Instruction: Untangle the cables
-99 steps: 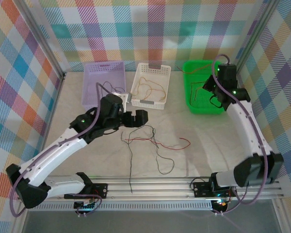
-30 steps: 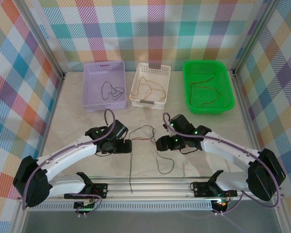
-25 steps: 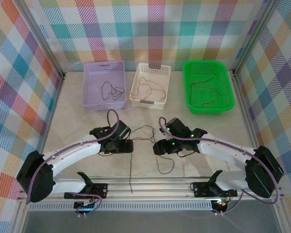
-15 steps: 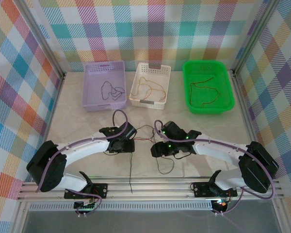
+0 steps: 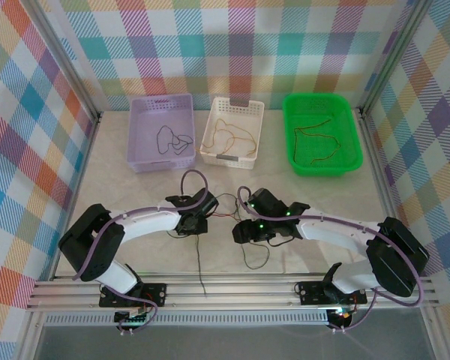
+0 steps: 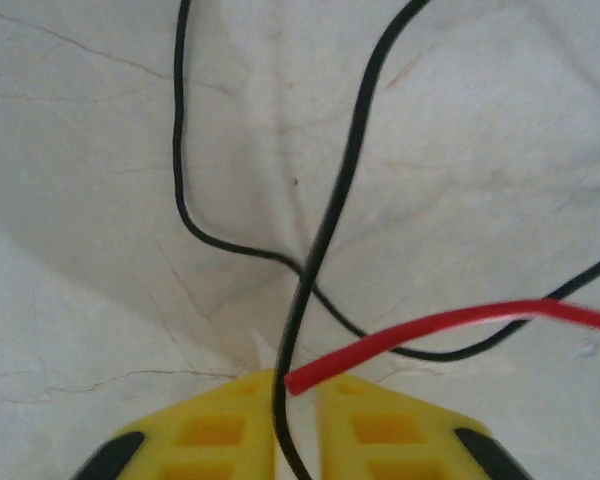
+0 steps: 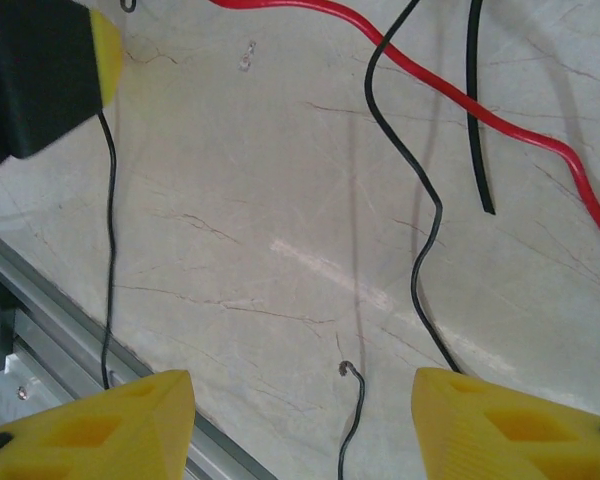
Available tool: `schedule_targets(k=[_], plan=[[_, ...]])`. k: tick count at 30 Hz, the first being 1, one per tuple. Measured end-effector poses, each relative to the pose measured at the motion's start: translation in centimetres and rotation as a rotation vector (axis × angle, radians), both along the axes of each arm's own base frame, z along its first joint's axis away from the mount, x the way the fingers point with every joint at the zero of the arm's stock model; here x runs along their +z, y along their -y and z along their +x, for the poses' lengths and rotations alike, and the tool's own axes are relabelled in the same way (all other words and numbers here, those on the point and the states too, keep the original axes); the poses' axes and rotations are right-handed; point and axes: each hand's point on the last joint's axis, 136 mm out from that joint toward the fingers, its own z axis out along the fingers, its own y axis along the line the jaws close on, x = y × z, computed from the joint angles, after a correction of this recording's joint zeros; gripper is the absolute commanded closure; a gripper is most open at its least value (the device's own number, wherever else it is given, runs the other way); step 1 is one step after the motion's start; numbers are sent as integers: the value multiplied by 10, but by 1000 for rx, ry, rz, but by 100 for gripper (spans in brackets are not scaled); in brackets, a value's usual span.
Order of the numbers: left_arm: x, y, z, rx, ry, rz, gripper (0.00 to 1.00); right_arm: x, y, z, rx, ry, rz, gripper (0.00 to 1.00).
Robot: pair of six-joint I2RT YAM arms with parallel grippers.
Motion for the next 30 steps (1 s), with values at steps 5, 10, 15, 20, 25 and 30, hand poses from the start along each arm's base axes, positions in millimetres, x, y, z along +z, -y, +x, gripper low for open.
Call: schedule_targets(k=[5, 10, 15, 20, 25, 30], plan=[[24, 8, 8, -1, 52, -54, 100, -1, 2, 5, -16, 23, -15, 42], [89, 13, 13, -7, 168, -165, 100, -2, 5, 13, -41, 58, -34, 42], [177, 13, 15, -21, 327, -297, 100, 1, 3, 19, -60, 86, -26, 44], [234, 7, 12, -39, 411, -352, 100, -1, 0, 27, -78, 106, -23, 45], [279, 1, 9, -58, 472, -369, 100, 0, -5, 34, -87, 135, -7, 44], [338, -2, 9, -81, 576, -422, 100, -4, -13, 41, -89, 151, 10, 44]])
